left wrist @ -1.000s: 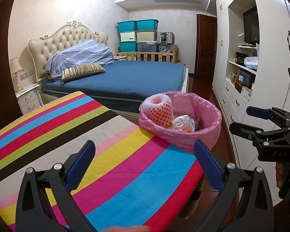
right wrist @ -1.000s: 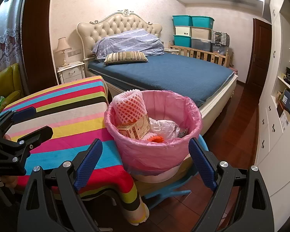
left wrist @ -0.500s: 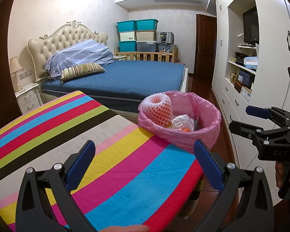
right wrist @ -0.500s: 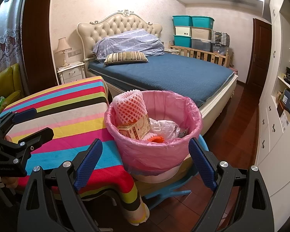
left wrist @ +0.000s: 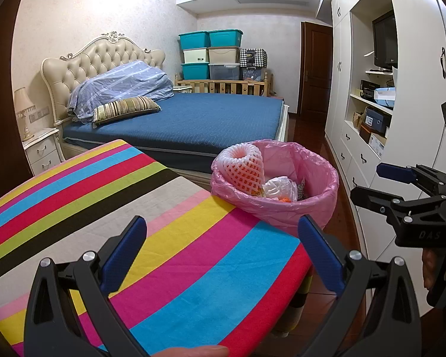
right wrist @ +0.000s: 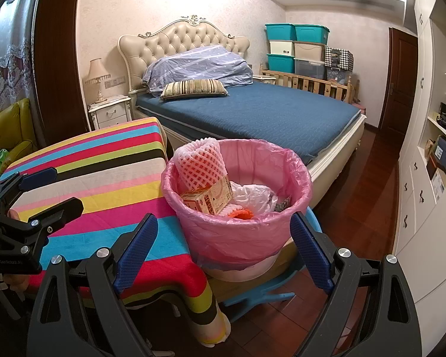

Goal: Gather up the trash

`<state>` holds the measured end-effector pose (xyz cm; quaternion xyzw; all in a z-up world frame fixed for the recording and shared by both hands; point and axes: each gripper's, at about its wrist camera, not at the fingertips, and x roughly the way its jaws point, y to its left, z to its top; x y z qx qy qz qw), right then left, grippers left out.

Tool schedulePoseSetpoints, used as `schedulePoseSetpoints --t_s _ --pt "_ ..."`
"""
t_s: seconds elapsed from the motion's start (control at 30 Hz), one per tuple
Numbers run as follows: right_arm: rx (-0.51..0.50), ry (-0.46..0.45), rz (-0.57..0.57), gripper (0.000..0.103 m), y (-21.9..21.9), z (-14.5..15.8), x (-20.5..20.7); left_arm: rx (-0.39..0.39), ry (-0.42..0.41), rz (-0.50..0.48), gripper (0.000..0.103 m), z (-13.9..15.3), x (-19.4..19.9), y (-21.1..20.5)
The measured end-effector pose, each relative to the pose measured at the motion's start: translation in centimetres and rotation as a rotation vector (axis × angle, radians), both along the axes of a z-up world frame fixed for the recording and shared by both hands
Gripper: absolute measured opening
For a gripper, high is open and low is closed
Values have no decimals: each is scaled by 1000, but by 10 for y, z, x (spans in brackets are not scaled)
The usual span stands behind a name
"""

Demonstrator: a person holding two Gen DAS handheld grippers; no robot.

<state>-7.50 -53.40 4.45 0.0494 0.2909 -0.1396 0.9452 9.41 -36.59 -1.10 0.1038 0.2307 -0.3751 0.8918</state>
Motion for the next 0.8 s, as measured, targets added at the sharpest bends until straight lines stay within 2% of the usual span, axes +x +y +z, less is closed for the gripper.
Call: schedulePoseSetpoints --t_s 0.8 --pt "4 2 -2 85 2 -1 1 -18 -3 -8 98 3 -4 3"
